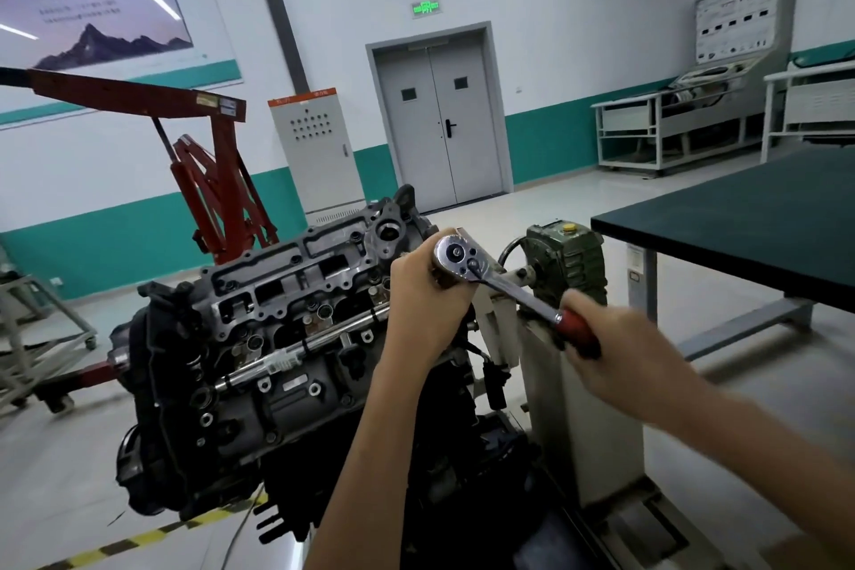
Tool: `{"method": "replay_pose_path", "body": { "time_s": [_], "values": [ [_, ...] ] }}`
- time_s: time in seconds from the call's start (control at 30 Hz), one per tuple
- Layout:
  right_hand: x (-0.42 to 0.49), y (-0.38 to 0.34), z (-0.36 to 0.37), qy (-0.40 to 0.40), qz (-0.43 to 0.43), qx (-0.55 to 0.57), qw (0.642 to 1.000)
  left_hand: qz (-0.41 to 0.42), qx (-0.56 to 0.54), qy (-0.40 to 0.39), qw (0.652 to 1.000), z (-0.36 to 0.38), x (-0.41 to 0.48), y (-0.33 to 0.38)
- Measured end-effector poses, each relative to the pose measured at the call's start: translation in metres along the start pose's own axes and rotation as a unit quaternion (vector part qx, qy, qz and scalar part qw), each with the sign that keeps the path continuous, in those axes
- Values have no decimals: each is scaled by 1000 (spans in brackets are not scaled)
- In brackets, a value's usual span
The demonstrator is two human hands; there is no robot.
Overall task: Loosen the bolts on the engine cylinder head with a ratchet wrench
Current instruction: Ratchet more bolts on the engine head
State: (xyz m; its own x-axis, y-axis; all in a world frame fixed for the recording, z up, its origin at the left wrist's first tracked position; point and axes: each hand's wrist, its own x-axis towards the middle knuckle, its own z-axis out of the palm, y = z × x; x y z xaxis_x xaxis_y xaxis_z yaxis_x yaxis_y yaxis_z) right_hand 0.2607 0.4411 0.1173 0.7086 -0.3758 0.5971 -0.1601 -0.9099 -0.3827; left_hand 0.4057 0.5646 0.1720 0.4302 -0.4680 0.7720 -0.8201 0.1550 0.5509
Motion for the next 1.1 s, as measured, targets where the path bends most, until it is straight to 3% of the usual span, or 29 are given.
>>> {"method": "replay_pose_path", "body": {
  "time_s": [0.17, 0.27, 0.47, 0.6, 0.7, 0.87, 0.97, 1.1],
  "values": [
    [-44, -72, 56, 59, 72, 228, 969, 7, 21, 50, 999, 4, -2, -4],
    [-45, -87, 65, 51, 88, 281, 954, 3, 5, 33, 999, 1, -2, -4],
    [-14, -15, 13, -19, 3, 54, 998, -8, 3, 15, 1000, 2, 0, -1],
    [41, 13, -37, 19, -66, -125, 990, -9, -20, 8, 1000, 1, 2, 1],
    [56, 13, -43, 15, -79, -154, 985, -12, -13, -6, 1000, -1, 3, 1],
    [0, -9, 0, -18, -2, 29, 999, 37, -8, 75, 996, 7, -2, -5],
    [-38, -53, 40, 17, 62, 187, 980, 37, -26, 129, 991, 22, -6, -6],
    [-49, -83, 65, 39, 100, 303, 947, 12, -94, 91, 991, 25, -6, -4]
  ]
}}
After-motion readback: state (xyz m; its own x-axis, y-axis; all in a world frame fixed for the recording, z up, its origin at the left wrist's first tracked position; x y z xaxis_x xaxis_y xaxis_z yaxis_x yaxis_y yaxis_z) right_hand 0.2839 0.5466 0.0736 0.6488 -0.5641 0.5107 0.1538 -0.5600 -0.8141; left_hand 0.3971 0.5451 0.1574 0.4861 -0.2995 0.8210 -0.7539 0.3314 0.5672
